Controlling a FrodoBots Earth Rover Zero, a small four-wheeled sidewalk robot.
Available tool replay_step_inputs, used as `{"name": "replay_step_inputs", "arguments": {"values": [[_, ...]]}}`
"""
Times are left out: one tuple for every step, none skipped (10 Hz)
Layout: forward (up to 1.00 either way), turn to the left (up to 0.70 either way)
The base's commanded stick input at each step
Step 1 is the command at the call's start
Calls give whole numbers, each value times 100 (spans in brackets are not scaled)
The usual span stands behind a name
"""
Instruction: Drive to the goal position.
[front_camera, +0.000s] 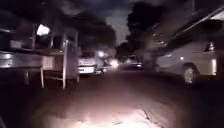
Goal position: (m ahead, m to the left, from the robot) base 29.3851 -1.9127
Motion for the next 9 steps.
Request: {"name": "replay_step_inputs", "arguments": {"values": [[70,0],[70,0],[70,0],[70,0],[70,0],[70,0],[72,0],[78,0],[83,0]]}}
